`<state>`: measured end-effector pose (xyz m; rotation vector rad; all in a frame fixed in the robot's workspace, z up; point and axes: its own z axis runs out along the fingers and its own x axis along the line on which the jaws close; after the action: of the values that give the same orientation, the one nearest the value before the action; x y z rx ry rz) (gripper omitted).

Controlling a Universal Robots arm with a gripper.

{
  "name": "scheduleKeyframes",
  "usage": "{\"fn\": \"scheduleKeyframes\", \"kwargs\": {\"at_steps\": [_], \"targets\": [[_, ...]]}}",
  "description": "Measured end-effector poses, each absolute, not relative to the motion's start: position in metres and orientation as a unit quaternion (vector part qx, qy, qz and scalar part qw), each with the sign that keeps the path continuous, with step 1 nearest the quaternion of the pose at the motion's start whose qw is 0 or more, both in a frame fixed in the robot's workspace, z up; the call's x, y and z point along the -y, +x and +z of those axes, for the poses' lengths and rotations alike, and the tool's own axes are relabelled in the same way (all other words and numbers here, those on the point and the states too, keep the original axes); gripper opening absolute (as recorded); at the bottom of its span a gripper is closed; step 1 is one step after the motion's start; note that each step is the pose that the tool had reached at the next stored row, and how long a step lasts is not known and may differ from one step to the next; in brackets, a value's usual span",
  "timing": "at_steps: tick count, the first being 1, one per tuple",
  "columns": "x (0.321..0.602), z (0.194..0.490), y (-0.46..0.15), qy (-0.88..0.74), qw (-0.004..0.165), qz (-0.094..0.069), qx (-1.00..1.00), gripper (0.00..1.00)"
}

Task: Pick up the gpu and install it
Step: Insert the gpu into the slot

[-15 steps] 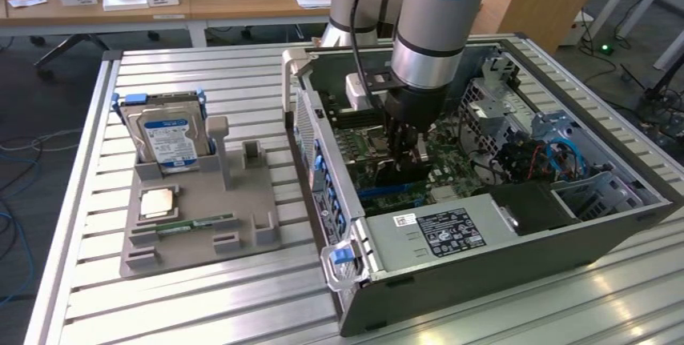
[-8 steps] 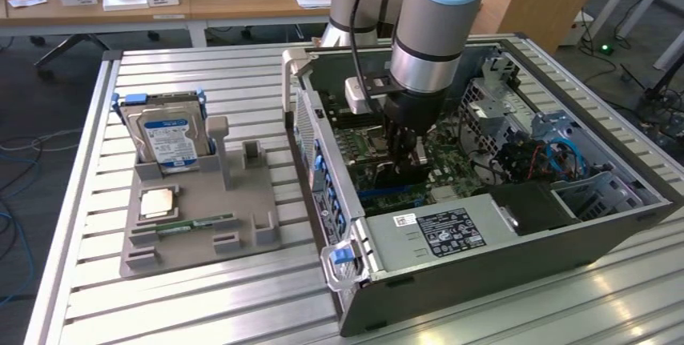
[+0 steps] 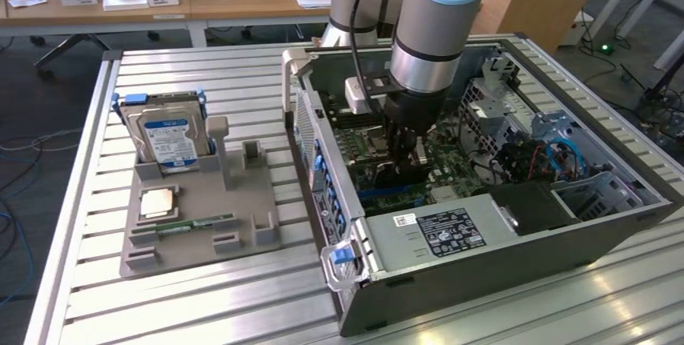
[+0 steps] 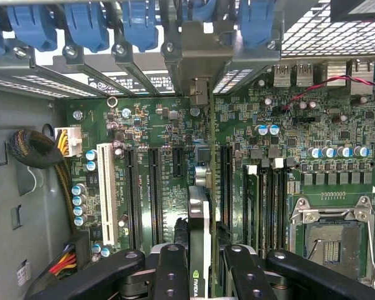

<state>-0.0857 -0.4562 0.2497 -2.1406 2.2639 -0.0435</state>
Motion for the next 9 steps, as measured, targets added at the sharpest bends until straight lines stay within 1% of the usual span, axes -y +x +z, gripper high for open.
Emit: {"fn": "scheduleKeyframes", "kwargs": {"at_steps": [9], "targets": [[0.4562,0.2482,-0.0857,-0.687,0.013,-0.014,-0.726,0.27]]}}
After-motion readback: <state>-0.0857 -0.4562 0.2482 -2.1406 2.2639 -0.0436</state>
